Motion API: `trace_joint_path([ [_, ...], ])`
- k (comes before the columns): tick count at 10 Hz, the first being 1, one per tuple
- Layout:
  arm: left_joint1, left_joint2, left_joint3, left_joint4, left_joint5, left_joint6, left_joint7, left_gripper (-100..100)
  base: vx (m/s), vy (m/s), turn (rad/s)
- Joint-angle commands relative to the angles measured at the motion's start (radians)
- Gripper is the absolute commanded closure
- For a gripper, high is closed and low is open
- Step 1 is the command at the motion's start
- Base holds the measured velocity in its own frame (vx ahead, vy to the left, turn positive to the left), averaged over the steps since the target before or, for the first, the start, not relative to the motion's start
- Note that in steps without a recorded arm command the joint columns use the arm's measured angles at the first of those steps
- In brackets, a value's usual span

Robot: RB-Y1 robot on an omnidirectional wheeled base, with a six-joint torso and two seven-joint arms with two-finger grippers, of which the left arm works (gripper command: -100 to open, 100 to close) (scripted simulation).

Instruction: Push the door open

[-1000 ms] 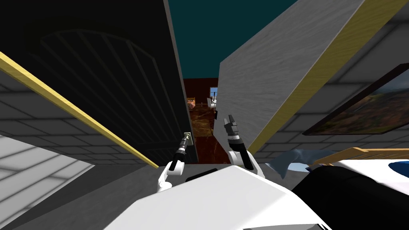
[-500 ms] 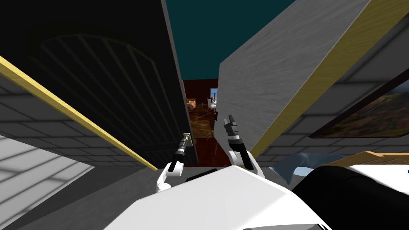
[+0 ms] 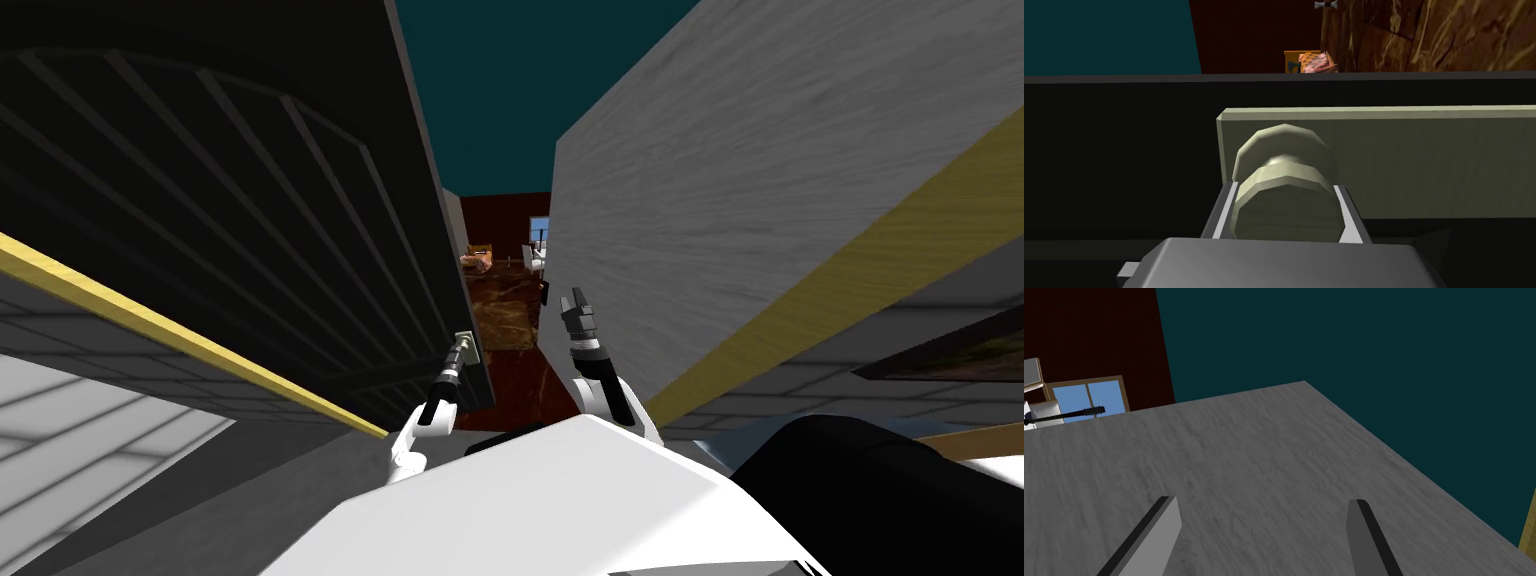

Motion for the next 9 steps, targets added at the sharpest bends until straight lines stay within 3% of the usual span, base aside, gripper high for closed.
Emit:
trace_joint_path([
  [1, -0.003, 0.012, 0.034, -0.004, 0.004, 0.004, -0.007, 100, 0.143, -0.067, 0.117],
  [3, -0.009, 0.011, 0.058, 0.002, 0.005, 0.005, -0.016, 100, 0.140, -0.068, 0.108],
  [4, -0.003, 0.009, 0.048, -0.002, 0.007, 0.008, -0.010, -100, -0.077, -0.061, 0.102],
  [9, 0.016, -0.008, 0.050, -0.028, 0.012, 0.021, -0.006, -100, -0.219, -0.077, 0.050],
])
